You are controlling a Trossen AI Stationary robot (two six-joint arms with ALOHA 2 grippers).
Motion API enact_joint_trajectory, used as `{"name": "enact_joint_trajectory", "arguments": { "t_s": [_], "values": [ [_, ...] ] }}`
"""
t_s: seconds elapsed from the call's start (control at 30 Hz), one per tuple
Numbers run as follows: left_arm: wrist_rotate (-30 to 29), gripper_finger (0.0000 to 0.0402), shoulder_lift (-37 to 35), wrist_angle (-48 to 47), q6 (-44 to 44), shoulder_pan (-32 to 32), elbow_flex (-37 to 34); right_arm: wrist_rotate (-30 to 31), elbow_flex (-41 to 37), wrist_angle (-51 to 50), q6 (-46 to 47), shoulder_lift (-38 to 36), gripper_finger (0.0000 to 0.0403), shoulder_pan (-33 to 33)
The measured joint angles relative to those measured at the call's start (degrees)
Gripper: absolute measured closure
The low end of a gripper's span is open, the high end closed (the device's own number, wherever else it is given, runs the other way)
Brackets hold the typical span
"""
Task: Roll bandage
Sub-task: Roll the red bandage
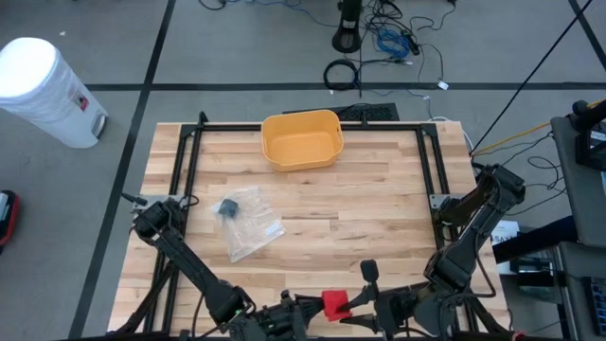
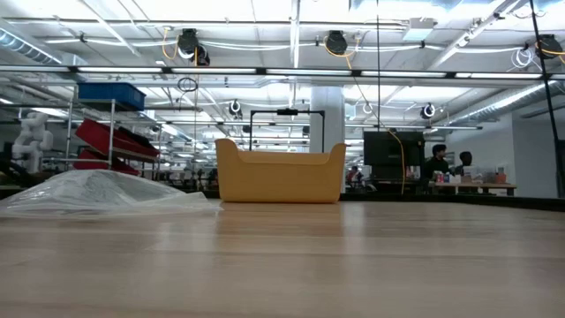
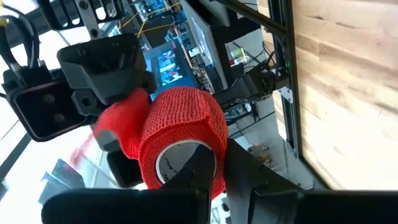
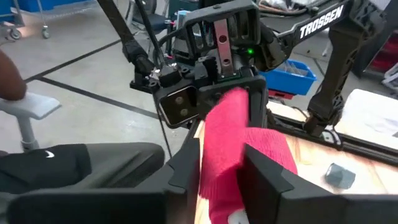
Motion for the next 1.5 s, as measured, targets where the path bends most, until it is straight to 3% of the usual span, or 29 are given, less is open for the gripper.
{"name": "enact_joint_trajectory", "arguments": {
  "t_s": [0.27, 0.77, 1.5],
  "values": [
    [0.27, 0.0375, 0.00, 0.66, -2.24, 0.27, 0.00, 1.16, 0.00, 0.86, -2.50, 0.46, 0.0397, 0.56],
    [1.77, 0.0375, 0.00, 11.97, -7.66, 0.29, 0.00, 3.32, 0.00, 0.93, -6.92, 0.52, 0.0402, 2.71],
    [2.43, 0.0375, 0.00, 11.74, -14.30, 0.31, 0.00, 3.49, -0.04, -0.86, -11.15, 0.50, 0.0401, 2.75]
  ]
}}
